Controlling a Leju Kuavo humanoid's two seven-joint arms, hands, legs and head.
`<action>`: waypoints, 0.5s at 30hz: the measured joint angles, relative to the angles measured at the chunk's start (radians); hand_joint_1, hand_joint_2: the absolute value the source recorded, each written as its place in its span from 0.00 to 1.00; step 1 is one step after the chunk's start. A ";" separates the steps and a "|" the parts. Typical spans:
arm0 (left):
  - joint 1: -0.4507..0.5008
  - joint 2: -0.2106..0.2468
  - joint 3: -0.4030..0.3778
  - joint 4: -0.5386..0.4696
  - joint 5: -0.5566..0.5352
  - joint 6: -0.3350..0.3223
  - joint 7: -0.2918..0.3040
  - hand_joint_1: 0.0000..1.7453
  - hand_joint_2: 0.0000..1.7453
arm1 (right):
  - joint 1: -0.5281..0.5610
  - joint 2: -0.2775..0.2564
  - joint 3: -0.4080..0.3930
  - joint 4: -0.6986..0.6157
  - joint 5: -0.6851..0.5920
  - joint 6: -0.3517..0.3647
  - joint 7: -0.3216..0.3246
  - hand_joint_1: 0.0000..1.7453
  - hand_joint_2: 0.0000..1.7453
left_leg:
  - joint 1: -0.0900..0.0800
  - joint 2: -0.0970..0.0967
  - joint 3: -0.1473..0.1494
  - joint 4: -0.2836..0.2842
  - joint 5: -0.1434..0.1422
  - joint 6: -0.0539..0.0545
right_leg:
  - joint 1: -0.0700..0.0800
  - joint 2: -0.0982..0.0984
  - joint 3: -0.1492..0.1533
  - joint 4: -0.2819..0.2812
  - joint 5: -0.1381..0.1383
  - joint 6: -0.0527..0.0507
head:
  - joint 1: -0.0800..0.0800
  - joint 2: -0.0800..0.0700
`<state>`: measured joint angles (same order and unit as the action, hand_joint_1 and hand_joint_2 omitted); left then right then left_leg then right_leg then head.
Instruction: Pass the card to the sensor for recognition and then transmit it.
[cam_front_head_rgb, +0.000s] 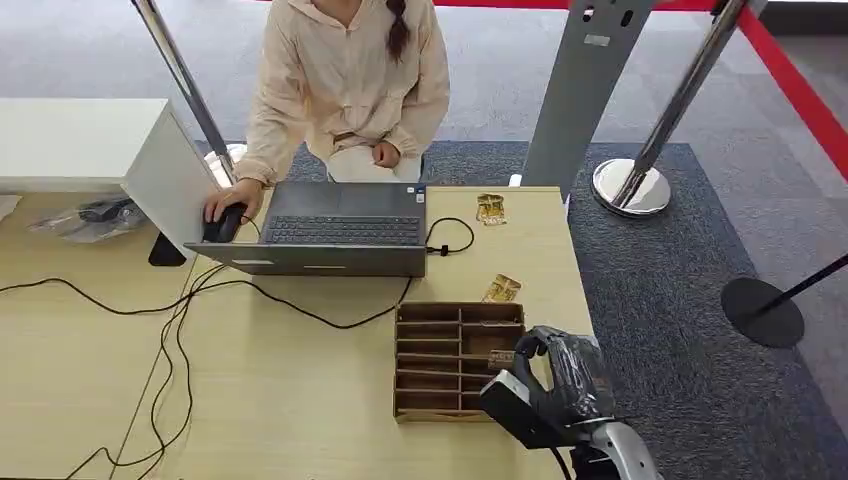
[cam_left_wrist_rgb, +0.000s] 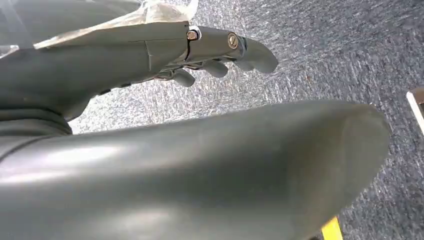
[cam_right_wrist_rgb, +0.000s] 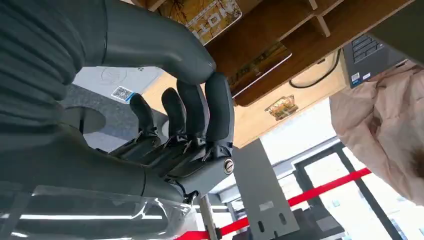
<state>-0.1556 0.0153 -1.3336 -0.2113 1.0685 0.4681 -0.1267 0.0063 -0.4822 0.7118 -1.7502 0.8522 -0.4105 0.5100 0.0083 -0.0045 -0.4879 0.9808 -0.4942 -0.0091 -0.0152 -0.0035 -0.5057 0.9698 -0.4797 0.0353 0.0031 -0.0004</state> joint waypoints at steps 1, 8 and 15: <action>0.000 0.000 0.000 0.000 0.000 0.000 -0.001 0.00 0.00 | 0.000 0.000 0.000 -0.003 0.002 0.000 0.000 0.74 1.00 | 0.000 0.000 0.000 0.000 0.000 0.000 | 0.000 0.000 0.000 0.000 0.000 0.000 | 0.000 0.000; 0.000 0.000 0.003 0.000 0.003 0.003 -0.006 0.00 0.00 | 0.005 0.000 0.002 -0.015 0.007 0.003 0.003 0.12 1.00 | 0.000 0.000 0.000 0.000 0.000 0.000 | 0.000 0.000 0.000 0.000 0.000 0.000 | 0.000 0.000; 0.000 0.000 0.004 0.000 0.009 0.011 -0.011 0.00 0.00 | 0.008 0.000 0.008 -0.020 0.013 0.005 0.003 0.00 1.00 | 0.000 0.000 0.000 0.000 0.000 0.000 | 0.000 0.000 0.000 0.000 0.000 0.000 | 0.000 0.000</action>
<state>-0.1554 0.0153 -1.3294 -0.2113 1.0777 0.4788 -0.1381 0.0148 -0.4826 0.7199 -1.7700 0.8648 -0.4055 0.5131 0.0083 -0.0045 -0.4879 0.9809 -0.4942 -0.0091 -0.0152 -0.0035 -0.5057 0.9698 -0.4797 0.0353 0.0031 -0.0004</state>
